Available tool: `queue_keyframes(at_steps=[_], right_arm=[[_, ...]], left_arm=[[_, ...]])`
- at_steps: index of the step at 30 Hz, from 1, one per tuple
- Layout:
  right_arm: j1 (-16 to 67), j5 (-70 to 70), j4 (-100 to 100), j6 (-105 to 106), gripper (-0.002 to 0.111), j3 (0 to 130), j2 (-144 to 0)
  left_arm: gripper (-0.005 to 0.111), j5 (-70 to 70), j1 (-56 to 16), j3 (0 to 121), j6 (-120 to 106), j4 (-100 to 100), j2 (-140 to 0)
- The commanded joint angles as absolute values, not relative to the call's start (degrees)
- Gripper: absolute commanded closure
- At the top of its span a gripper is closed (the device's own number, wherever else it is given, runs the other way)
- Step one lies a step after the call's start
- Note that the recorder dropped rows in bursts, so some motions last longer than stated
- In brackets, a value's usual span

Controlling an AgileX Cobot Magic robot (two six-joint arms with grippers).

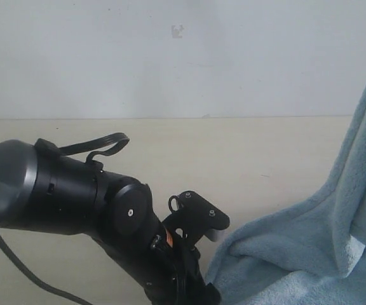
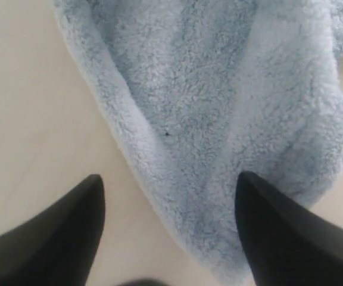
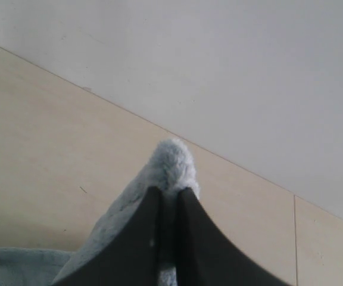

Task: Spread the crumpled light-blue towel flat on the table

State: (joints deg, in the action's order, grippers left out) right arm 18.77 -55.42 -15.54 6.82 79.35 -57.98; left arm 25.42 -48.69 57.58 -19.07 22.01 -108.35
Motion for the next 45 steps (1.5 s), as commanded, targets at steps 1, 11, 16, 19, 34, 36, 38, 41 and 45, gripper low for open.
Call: queue_keyframes(at_steps=[1,11,16,19,34,36,38,41,45], right_arm=[[18.83,-55.08,-15.48,6.52,0.108,79.35,-57.84],[18.83,-55.08,-15.13,6.52,0.108,79.35,-57.84],[18.83,-55.08,-15.13,6.52,0.108,79.35,-57.84],[18.83,-55.08,-15.13,6.52,0.108,79.35,-57.84],[18.83,-55.08,-15.13,6.52,0.108,79.35,-57.84],[18.83,-55.08,-15.13,6.52,0.108,79.35,-57.84],[18.83,-55.08,-15.13,6.52,0.108,79.35,-57.84],[18.83,-55.74,-15.13,6.52,0.108,79.35,-57.84],[18.83,-55.87,-15.64,6.52,0.108,79.35,-57.84]], left_arm=[[0.046,24.68,-49.39,57.41,-17.28,21.95,-108.89],[0.046,23.52,-49.39,57.41,-15.25,21.95,-113.15],[0.061,27.44,-49.39,57.41,-15.25,21.80,-113.45],[0.070,29.70,-49.39,57.41,-15.25,21.18,-114.15],[0.103,34.03,-48.65,57.41,-10.83,8.17,-111.98],[0.103,36.33,-48.07,57.41,-5.11,1.22,-109.86],[0.103,39.36,-47.13,57.41,0.56,-7.28,-107.11],[0.103,43.70,-45.76,57.41,6.77,-17.67,-102.69],[0.103,46.84,-43.72,57.41,11.10,-25.09,-95.25]])
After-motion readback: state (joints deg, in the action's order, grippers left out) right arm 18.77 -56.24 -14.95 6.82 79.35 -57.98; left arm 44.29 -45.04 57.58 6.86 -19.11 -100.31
